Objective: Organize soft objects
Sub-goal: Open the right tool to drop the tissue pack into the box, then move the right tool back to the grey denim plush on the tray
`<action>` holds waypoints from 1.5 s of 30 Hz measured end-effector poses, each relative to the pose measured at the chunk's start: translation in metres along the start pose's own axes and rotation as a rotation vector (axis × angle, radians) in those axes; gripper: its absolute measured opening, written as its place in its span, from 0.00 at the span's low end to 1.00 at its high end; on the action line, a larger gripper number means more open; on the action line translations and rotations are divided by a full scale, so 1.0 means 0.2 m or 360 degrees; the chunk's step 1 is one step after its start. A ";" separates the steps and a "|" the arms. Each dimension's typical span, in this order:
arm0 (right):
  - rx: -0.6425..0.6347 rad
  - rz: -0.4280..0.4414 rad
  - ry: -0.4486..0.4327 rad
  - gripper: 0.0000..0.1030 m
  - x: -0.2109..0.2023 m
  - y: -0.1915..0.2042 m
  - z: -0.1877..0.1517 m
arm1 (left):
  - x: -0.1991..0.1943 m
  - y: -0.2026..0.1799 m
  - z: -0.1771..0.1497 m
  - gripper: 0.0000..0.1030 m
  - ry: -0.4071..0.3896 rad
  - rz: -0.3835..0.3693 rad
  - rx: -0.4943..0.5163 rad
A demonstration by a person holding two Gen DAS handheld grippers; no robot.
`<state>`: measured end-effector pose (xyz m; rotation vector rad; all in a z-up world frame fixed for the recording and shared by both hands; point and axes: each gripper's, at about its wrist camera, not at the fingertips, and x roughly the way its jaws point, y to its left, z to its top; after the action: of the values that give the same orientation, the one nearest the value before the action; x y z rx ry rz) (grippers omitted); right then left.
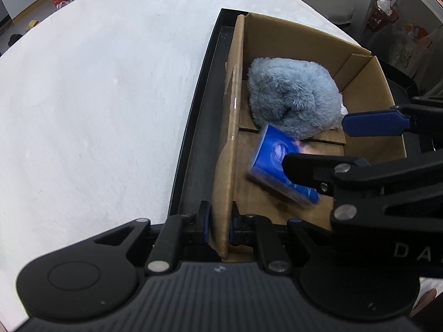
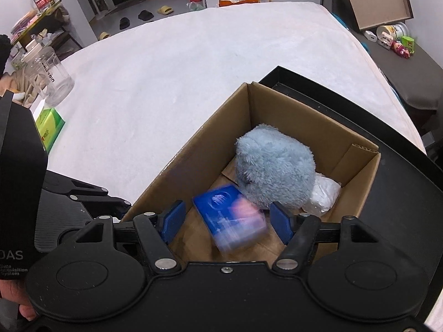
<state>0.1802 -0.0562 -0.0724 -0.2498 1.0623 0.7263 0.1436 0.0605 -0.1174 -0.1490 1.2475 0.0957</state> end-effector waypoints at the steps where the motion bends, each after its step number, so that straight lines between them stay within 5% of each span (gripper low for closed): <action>1: 0.0006 0.0002 0.0001 0.66 0.00 0.00 0.00 | 0.00 0.00 0.00 0.12 0.0002 0.0001 0.0000; 21: 0.0128 -0.0073 -0.0126 0.76 -0.21 -0.15 -0.10 | 0.01 -0.07 0.03 0.17 0.0027 0.0116 0.0052; 32: 0.0265 -0.0254 -0.0199 0.81 -0.28 -0.31 -0.24 | -0.02 -0.14 0.04 0.52 0.0018 0.0255 0.0083; 45: 0.0408 -0.0333 -0.0229 0.95 -0.32 -0.55 -0.36 | -0.03 -0.21 0.07 0.71 -0.0005 0.0319 0.0109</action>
<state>0.1815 -0.2024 -0.0681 -0.0846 0.9642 0.4088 0.1612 0.0207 -0.1040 0.0359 1.2585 0.2259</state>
